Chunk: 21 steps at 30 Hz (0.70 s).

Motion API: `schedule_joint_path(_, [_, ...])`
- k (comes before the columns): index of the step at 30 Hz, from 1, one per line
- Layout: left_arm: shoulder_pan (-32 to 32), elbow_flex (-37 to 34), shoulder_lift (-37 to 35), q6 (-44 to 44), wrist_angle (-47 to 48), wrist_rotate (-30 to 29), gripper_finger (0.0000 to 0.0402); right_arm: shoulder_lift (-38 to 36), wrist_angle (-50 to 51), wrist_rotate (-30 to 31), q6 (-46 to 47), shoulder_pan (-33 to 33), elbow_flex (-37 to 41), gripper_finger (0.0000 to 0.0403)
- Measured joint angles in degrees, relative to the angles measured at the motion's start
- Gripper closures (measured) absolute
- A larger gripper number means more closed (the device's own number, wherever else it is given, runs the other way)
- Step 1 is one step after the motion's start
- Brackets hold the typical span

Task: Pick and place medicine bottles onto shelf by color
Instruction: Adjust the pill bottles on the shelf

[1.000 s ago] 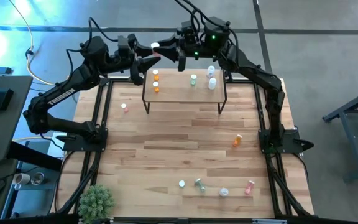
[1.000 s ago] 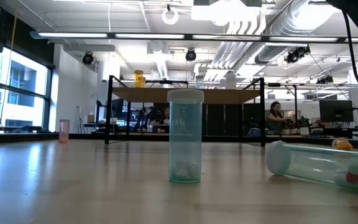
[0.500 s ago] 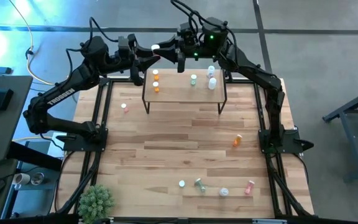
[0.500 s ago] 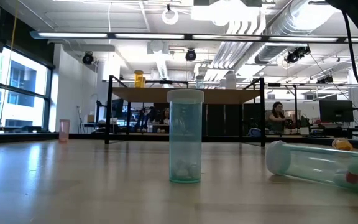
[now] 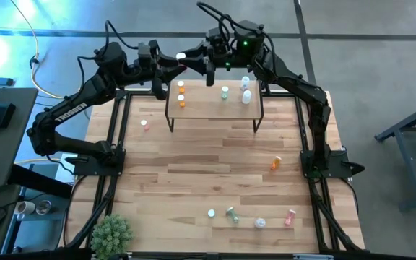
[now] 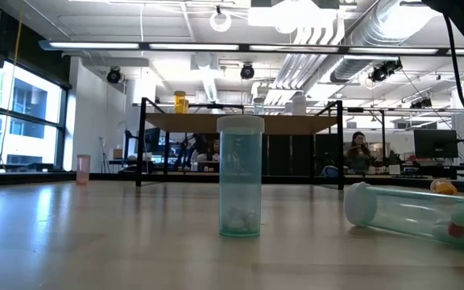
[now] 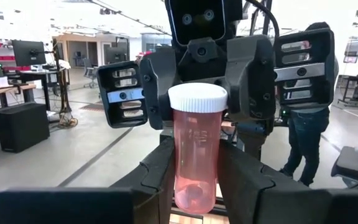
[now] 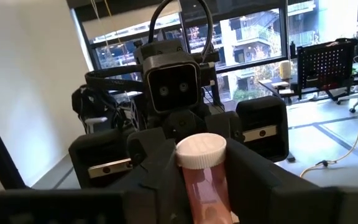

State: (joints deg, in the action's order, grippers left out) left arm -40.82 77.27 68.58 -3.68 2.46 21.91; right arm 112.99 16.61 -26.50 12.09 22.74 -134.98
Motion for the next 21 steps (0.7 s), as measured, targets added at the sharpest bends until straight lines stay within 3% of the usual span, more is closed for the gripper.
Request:
schedule_joint_path(9, [0.0,0.0,0.1,0.9,1.7,-2.0,0.0307,0.0,2.9,-0.4,-2.1,0.5,0.0,0.0209])
schedule_joint_path(21, [0.0,-0.1,0.0,5.6,5.5,-8.6,0.0307,0.0,11.4,-0.6,-4.5,4.0,0.0,0.0201])
